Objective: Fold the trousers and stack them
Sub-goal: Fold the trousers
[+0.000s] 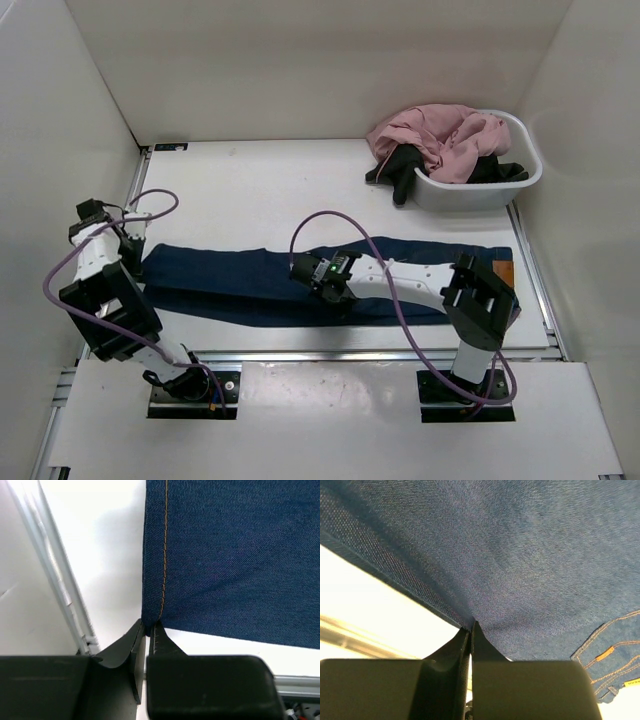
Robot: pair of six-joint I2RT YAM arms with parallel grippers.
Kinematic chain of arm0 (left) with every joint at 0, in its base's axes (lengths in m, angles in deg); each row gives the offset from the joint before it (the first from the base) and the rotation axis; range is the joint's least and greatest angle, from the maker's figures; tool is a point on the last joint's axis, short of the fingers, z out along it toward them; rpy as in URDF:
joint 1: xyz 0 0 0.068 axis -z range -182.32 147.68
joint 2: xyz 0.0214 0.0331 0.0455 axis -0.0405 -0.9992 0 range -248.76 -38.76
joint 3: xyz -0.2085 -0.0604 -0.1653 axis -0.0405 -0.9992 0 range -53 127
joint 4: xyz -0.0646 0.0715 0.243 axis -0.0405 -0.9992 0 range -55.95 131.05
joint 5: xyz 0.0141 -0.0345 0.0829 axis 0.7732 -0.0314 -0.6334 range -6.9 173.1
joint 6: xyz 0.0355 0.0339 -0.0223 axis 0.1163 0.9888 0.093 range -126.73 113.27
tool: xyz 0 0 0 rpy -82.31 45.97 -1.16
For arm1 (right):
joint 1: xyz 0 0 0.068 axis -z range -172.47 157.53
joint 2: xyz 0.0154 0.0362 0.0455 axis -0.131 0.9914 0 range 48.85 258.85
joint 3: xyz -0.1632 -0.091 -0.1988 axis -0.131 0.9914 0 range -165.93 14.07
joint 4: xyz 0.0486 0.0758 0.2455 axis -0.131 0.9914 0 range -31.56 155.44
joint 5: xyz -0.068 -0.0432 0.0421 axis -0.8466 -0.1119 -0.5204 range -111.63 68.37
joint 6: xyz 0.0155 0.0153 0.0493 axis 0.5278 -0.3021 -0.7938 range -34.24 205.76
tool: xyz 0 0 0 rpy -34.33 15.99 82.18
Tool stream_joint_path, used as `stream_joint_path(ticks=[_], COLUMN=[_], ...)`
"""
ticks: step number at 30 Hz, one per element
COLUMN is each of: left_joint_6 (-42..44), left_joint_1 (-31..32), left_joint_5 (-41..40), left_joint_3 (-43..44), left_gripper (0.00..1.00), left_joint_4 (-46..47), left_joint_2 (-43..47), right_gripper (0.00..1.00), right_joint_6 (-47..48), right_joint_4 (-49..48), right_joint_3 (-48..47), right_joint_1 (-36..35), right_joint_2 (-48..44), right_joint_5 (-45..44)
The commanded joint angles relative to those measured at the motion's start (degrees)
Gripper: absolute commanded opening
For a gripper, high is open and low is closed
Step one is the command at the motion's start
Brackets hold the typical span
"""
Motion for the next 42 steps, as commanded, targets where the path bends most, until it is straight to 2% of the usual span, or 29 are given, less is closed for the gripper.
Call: stream_joint_path(ticks=[1,8,13,16,17,18,19,21,23,25,26,28,29,30,31,33,34,36,42], left_joint_6=[4.50,5.04,7.41,7.41,7.41,7.41,7.41,7.41,7.41,7.41,7.41,7.41,7.41,7.94,7.94,8.47,8.47,7.85,6.62], left_joint_1=[-2.77,-2.78,-2.78,-2.78,-2.78,-2.78,-2.78,-2.78,-2.78,-2.78,-2.78,-2.78,-3.30,-3.30,-3.30,-3.92,-4.53,-4.53,-5.67], left_joint_5=[-5.07,-8.13,-14.80,-14.82,-14.82,-14.82,-14.82,-14.82,-14.30,-14.29,-13.77,-13.77,-13.77,-14.38,-14.38,-14.91,-15.43,-16.05,-17.46], left_joint_3=[0.80,-7.73,-15.72,-15.74,-15.21,-14.60,-14.59,-14.07,-14.07,-14.59,-14.59,-14.59,-14.59,-14.59,-14.59,-15.73,-16.69,-17.75,-18.28], left_gripper=[0.14,0.14,0.14,0.14,0.14,0.14,0.14,0.14,0.14,0.14,0.14,0.14,0.14,0.14,0.14,0.14,0.14,0.14,0.14], left_joint_4=[0.93,0.40,7.15,7.17,7.17,7.17,7.17,7.17,7.17,7.17,7.17,6.65,6.12,6.11,6.11,7.24,7.78,9.09,12.61], left_joint_2=[2.73,1.67,1.14,-0.87,-1.40,-1.41,-1.41,-1.41,-1.41,-1.41,-0.71,0.00,0.87,2.10,2.72,3.25,2.73,0.98,-0.97], right_gripper=[0.00,0.00,0.00,0.27,0.59,0.75,0.86,0.96,0.99,0.99,0.99,0.95,0.91,0.80,0.73,0.57,0.51,0.49,0.46], right_joint_6=[-0.77,-0.77,-1.38,-2.61,-3.74,-4.54,-6.90,-9.46,-14.55,-21.11,-23.42,-27.47,-30.44,-32.13,-33.62,-36.71,-36.71,-36.81,-32.68], right_joint_4=[5.24,-0.38,-3.82,-3.82,-3.04,-3.03,-2.16,-0.14,2.05,2.59,2.59,2.59,3.20,4.43,5.31,6.63,6.64,4.90,2.86], right_joint_3=[1.29,3.41,7.45,8.07,8.07,8.07,8.07,7.46,6.93,7.89,9.29,12.89,16.91,18.77,20.62,25.62,27.04,29.94,28.47], right_joint_1=[-0.56,-0.56,-0.56,-0.56,-0.56,-0.56,-0.03,0.67,2.16,3.83,6.97,11.55,17.05,20.33,27.32,34.22,40.34,48.00,60.14], right_joint_2=[-4.02,1.95,3.80,3.28,2.49,-0.30,-2.24,-9.07,-16.80,-21.92,-26.74,-30.46,-32.74,-32.76,-32.76,-31.63,-30.84,-28.55,-22.84], right_joint_5=[1.70,4.25,5.31,4.62,3.48,2.86,2.33,1.80,0.14,-0.57,-1.10,-1.10,-1.10,-1.80,-1.80,-1.28,-1.28,-0.75,-2.50])
